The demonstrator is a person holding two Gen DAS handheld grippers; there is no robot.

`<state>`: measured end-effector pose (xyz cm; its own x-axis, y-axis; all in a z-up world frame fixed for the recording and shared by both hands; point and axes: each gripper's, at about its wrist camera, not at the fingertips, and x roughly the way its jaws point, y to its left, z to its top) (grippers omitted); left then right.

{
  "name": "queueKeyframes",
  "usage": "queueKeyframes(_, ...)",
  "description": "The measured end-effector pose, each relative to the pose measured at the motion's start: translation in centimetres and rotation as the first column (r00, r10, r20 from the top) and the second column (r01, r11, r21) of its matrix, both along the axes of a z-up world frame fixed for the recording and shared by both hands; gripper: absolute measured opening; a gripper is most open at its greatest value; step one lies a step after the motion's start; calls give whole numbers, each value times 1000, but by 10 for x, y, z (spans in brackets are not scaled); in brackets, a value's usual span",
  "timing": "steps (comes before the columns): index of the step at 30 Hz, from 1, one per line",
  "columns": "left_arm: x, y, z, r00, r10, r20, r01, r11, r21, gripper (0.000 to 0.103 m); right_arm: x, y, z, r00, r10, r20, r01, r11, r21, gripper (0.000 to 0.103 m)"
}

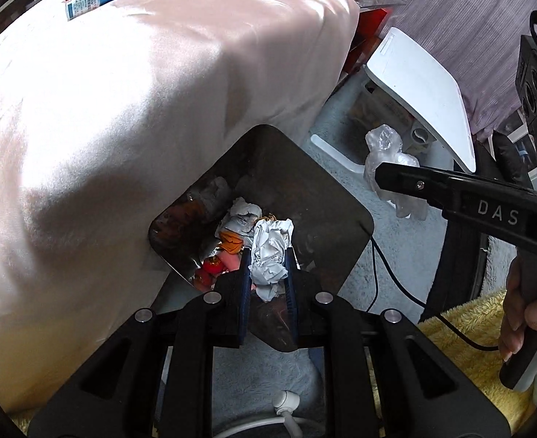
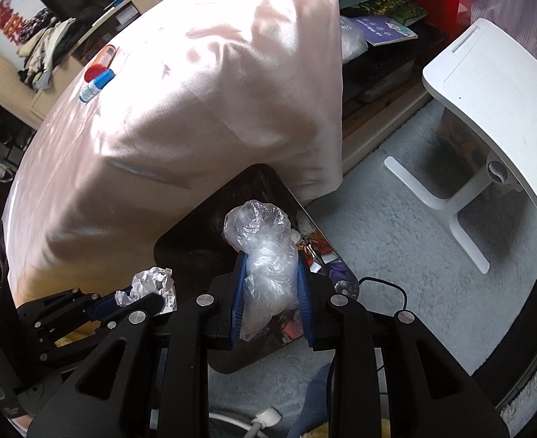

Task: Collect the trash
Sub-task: 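Carry foil and plastic bag over the black bin while both tools open to drop them, then grasp the orange M&M's tube with the left tool while the right tool grasps the blue-capped bottle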

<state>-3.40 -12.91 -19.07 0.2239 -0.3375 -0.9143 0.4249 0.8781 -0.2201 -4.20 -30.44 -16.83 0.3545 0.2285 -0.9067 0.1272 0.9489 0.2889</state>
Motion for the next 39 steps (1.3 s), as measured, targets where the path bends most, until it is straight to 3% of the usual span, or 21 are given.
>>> queueKeyframes(7, 0, 0, 2, 1000, -2, -8, 2, 1000, -5, 17, 2, 0, 2, 1000, -5, 9, 5, 1000, 14, 31)
queueKeyframes(13, 0, 2, 4, 1000, 1, -4, -1, 1000, -7, 21, 3, -3, 5, 999, -32, 24, 32, 999, 4, 54)
queueKeyframes(18, 1, 1, 6, 1000, -1, 4, 1, 1000, -13, 40, 3, -10, 9, 998, -59, 37, 59, 998, 4, 62)
queueKeyframes(22, 0, 1, 11, 1000, 3, 28, -2, 1000, -8, 63, 2, -14, 12, 996, -78, 51, 79, 997, -11, 63)
queueKeyframes(24, 2, 5, 17, 999, 10, 50, -10, 1000, 10, 66, 1, -14, 16, 994, -83, 69, 87, 995, -45, 63)
queueKeyframes(29, 7, 28, 60, 987, 49, 156, -55, 998, 33, 73, 3, -18, 34, 986, -112, 123, 124, 988, -96, 66)
queueKeyframes(30, 10, 35, 69, 988, 53, 145, -54, 999, 3, 74, 5, -17, 39, 985, -110, 135, 124, 987, -100, 67)
queueKeyframes(32, 14, 49, 87, 978, 93, 185, -98, 995, 17, 79, 8, -13, 55, 981, -90, 171, 109, 988, -109, 69)
queueKeyframes(39, 40, 97, 140, 947, 164, 276, -177, 984, 21, 80, 38, 15, 111, 960, 6, 279, 24, 994, -105, 76)
